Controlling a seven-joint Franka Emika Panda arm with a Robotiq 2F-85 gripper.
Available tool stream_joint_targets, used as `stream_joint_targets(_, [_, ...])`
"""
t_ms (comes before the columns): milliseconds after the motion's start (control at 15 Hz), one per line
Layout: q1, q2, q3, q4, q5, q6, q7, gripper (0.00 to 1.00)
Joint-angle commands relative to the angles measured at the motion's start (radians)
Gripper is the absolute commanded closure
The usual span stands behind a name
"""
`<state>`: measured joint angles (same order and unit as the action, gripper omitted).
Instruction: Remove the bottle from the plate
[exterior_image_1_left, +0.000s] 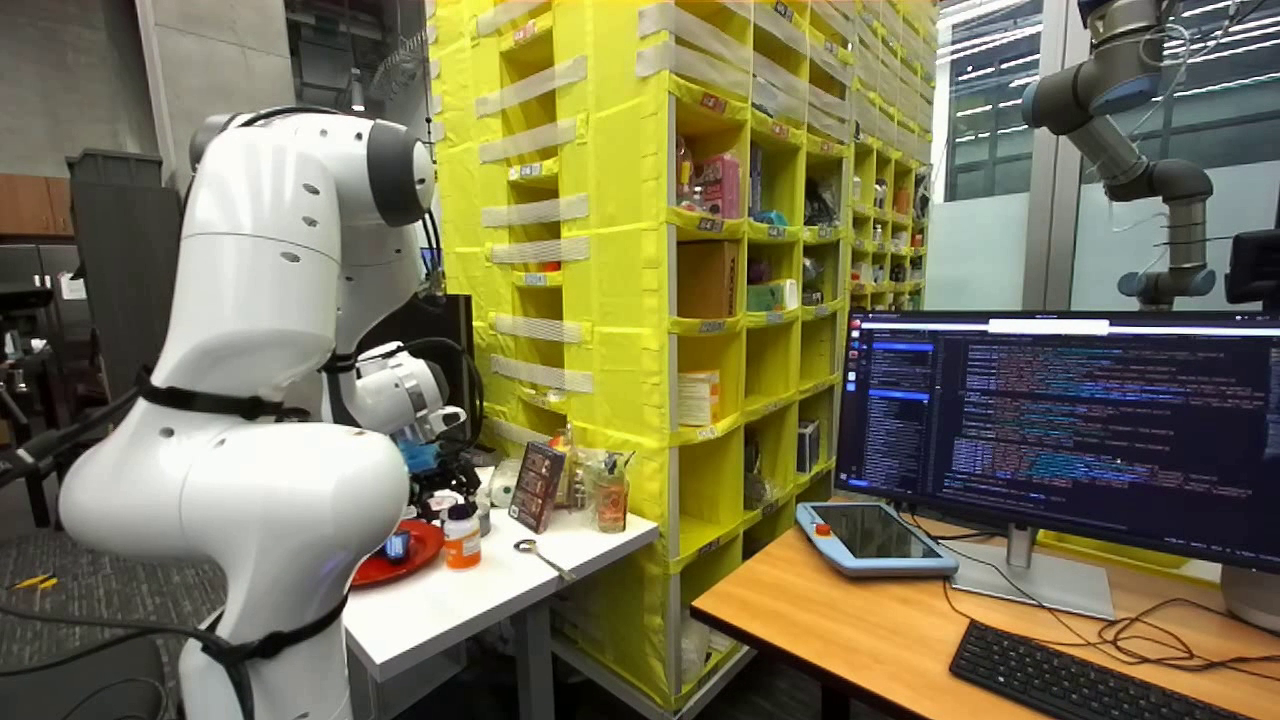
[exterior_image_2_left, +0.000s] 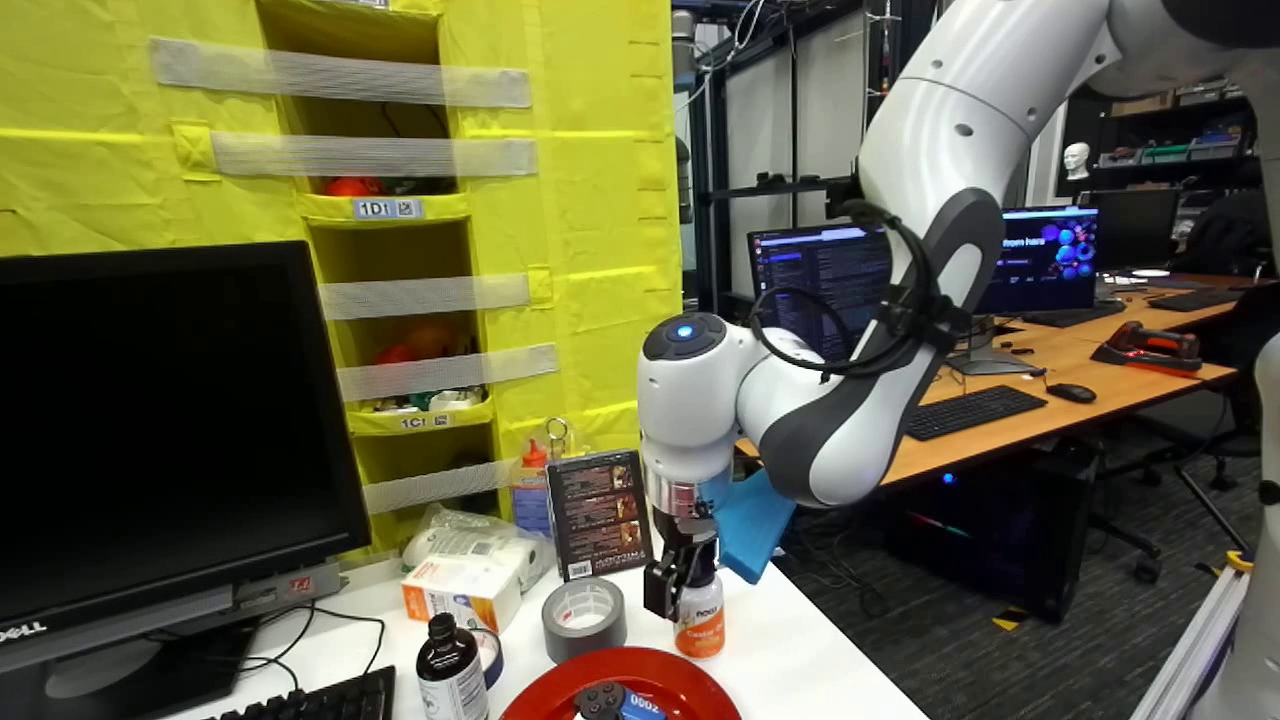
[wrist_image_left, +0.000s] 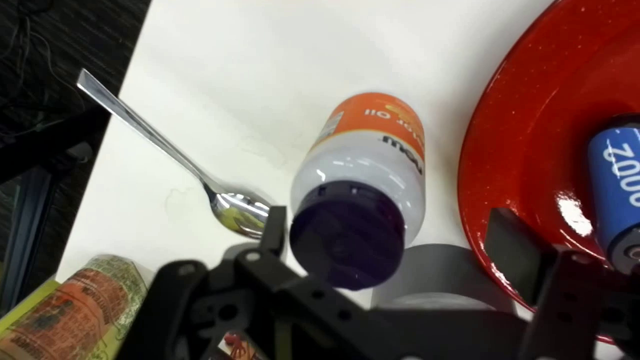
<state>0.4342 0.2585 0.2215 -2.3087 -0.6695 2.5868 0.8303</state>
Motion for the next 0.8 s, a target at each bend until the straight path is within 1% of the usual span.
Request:
stream_joint_targets(0, [0.030, -0.017, -0.011, 0.014, -0.038, -0.020, 0.018, 0.00])
stream_joint_targets(133, [0.045, -0.039, -0.014, 0.016, -0.080, -0.033, 0.049, 0.00])
stream_joint_targets(333, [0.063, -0.095, -0.010, 0.009, -0.191, -0.048, 0.162, 0.00])
stream_joint_targets(533, [0.057, -0.139, 0.022, 0.015, -0.283, -0.075, 0.264, 0.00])
stream_joint_targets(733, [0.045, -0.165, 0.063, 0.017, -0.327, -0.059, 0.304, 0.00])
